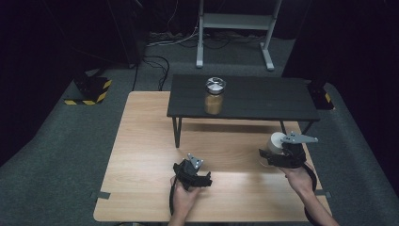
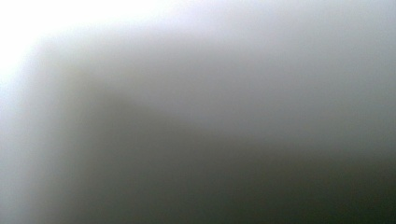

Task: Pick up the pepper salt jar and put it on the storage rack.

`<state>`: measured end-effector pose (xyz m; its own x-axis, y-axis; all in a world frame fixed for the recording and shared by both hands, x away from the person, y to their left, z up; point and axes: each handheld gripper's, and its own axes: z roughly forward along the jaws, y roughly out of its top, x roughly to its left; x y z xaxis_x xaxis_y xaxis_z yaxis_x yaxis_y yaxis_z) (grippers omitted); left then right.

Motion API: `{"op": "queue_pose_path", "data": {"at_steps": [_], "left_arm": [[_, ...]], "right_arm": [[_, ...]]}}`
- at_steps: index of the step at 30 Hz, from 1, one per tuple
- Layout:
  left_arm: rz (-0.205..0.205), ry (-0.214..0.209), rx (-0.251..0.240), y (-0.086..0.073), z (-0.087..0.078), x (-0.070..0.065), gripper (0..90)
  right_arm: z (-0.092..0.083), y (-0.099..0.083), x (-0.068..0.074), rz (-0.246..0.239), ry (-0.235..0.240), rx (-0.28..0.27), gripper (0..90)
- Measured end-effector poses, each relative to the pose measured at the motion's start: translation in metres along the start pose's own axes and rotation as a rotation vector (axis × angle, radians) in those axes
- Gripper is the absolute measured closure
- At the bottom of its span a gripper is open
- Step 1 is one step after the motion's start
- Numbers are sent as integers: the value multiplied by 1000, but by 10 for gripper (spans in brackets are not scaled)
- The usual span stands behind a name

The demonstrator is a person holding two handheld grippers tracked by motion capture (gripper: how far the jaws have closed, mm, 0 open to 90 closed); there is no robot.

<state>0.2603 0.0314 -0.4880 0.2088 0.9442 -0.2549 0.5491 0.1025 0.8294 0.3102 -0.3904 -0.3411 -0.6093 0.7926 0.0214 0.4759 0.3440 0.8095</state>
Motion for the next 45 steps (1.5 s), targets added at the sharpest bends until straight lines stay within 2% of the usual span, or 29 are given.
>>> {"op": "queue_pose_path", "data": {"at_steps": [7, 20, 28, 45], "left_arm": [[1, 1, 1, 0, 0, 0, 16], [1, 1, 1, 0, 0, 0, 16], [1, 1, 1, 0, 0, 0, 16], [1, 1, 1, 0, 0, 0, 16]], "right_arm": [[-8, 15, -2, -18, 21, -6, 305], [-24, 41, -8, -19, 53, 0, 305], [-39, 64, -8, -54, 62, 0, 305], [-49, 97, -11, -83, 93, 7, 305]]}}
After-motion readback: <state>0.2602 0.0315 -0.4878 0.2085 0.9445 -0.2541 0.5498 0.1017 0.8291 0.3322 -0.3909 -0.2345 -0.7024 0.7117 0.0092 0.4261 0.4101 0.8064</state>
